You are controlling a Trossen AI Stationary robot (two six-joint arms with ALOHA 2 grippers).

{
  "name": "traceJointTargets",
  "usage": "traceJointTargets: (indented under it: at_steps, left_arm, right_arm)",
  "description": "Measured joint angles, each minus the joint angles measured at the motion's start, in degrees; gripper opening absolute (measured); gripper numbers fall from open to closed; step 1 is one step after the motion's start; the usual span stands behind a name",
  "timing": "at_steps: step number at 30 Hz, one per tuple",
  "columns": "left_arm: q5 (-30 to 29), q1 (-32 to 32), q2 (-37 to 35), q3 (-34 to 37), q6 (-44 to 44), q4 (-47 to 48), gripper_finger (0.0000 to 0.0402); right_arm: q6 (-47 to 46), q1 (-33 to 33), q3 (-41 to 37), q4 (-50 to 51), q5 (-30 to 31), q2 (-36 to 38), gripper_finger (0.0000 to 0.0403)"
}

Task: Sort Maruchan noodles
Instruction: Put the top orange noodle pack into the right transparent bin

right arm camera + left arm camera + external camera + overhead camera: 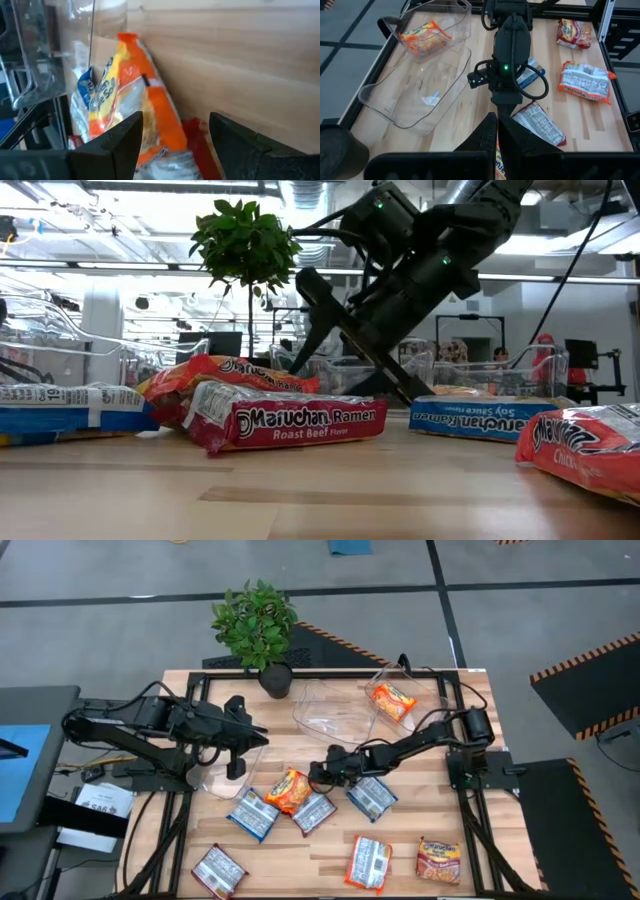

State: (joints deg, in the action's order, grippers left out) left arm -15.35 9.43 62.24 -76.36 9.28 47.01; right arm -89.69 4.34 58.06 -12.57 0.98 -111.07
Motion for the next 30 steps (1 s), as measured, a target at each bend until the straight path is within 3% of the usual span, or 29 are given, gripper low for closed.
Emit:
traceJointTargets:
  at_steps: [6, 17, 25, 30]
  left_arm:
    - [-0.37, 0.0, 0.0, 0.0, -0.57, -0.07, 0.0]
    - [-0.87, -0.02, 0.0, 0.0, -0.58, -0.03, 0.0]
    - [-1.86, -0.02, 0.0, 0.0, -0.61, -0.01, 0.0]
    - [-1.92, -0.02, 0.0, 0.0, -0.56, 0.0, 0.0]
  right_arm:
    - [-0.39, -0.31, -0.04, -1.2, 0.47, 0.11, 0.0218]
    - [3.3, -0.28, -0.04, -3.87, -2.29, 0.15, 0.0022]
    - [7.05, -0.78, -0.07, -4.66, -5.12, 0.54, 0.0016]
    - [13.1, -1.42, -0.09, -2.02, -7.0, 6.65, 0.0016]
